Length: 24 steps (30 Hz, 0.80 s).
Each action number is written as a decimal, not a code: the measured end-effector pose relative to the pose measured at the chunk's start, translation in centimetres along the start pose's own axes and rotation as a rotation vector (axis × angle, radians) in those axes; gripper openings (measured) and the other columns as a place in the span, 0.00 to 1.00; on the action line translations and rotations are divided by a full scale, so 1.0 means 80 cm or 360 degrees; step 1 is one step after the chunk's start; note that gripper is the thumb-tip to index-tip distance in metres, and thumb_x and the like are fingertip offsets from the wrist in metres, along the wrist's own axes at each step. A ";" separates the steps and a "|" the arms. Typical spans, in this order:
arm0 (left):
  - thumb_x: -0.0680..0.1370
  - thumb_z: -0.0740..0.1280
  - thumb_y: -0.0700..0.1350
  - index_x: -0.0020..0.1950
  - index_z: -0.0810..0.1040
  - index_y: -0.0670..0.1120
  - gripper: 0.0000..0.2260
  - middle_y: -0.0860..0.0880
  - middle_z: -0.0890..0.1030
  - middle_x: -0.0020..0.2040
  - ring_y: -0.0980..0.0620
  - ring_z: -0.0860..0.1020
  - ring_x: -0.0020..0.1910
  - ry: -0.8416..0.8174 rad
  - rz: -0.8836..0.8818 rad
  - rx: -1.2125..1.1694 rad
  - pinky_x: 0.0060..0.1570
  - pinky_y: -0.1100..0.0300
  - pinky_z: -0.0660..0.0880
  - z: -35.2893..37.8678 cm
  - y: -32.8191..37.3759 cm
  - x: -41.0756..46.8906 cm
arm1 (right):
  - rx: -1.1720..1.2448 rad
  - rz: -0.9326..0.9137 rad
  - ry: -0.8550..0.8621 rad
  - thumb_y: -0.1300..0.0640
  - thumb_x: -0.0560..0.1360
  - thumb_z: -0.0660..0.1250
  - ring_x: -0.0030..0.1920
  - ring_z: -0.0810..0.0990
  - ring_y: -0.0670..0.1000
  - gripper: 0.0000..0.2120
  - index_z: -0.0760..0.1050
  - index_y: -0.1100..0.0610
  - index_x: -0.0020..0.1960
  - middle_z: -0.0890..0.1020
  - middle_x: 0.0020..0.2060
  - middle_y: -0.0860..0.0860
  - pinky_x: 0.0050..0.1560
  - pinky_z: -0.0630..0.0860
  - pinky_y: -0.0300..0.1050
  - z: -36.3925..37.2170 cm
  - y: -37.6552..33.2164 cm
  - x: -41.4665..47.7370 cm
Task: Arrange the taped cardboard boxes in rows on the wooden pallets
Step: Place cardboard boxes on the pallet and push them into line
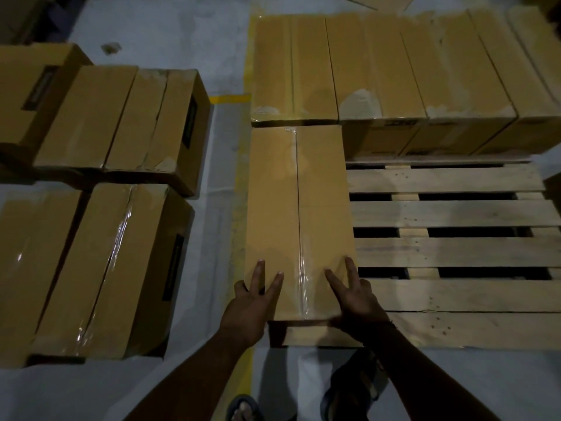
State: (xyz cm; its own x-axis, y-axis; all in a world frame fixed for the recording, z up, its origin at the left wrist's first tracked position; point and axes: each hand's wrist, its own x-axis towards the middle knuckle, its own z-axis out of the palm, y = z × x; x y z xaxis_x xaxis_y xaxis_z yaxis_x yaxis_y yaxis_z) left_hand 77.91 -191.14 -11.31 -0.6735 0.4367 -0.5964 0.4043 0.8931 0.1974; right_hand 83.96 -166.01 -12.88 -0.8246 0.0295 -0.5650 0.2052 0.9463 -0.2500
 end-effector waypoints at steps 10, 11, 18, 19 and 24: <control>0.66 0.83 0.55 0.78 0.26 0.63 0.67 0.41 0.35 0.80 0.28 0.55 0.77 -0.0106 -0.0316 -0.0624 0.72 0.34 0.65 -0.022 -0.012 0.035 | 0.0813 0.0311 -0.0097 0.52 0.63 0.84 0.78 0.58 0.65 0.69 0.32 0.38 0.79 0.31 0.79 0.57 0.70 0.70 0.53 -0.025 -0.001 0.039; 0.66 0.84 0.55 0.78 0.26 0.63 0.68 0.41 0.36 0.80 0.28 0.57 0.76 -0.0096 -0.0307 -0.0598 0.71 0.35 0.67 -0.023 -0.011 0.036 | 0.0812 0.0323 -0.0088 0.52 0.63 0.84 0.78 0.56 0.66 0.69 0.32 0.37 0.79 0.34 0.79 0.56 0.71 0.70 0.54 -0.024 -0.001 0.042; 0.67 0.83 0.55 0.77 0.26 0.64 0.66 0.43 0.34 0.80 0.31 0.56 0.78 -0.0047 -0.0275 -0.0605 0.71 0.39 0.68 -0.009 -0.014 0.024 | 0.0752 0.0243 0.0088 0.51 0.63 0.84 0.77 0.54 0.63 0.67 0.34 0.40 0.81 0.41 0.79 0.52 0.77 0.63 0.57 -0.002 0.002 0.027; 0.67 0.83 0.55 0.77 0.26 0.64 0.66 0.43 0.34 0.80 0.31 0.56 0.78 -0.0028 -0.0271 -0.0624 0.71 0.39 0.68 -0.007 -0.016 0.020 | 0.0742 0.0218 0.0101 0.51 0.64 0.84 0.77 0.55 0.62 0.67 0.34 0.41 0.81 0.41 0.79 0.52 0.77 0.63 0.57 0.000 0.001 0.023; 0.69 0.81 0.54 0.78 0.29 0.66 0.63 0.45 0.35 0.81 0.34 0.55 0.79 0.0091 -0.0239 -0.0673 0.72 0.41 0.68 -0.008 -0.019 0.015 | 0.0714 0.0181 0.0181 0.45 0.64 0.83 0.76 0.57 0.63 0.65 0.37 0.45 0.82 0.45 0.79 0.54 0.75 0.65 0.60 -0.006 0.008 0.021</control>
State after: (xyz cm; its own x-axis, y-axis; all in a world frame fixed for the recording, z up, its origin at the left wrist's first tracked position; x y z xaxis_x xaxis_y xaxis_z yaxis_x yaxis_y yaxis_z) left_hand 76.11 -191.87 -11.84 -0.7434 0.2935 -0.6010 0.0188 0.9074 0.4198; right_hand 82.45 -165.21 -13.65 -0.8311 0.1835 -0.5250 0.4841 0.7033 -0.5206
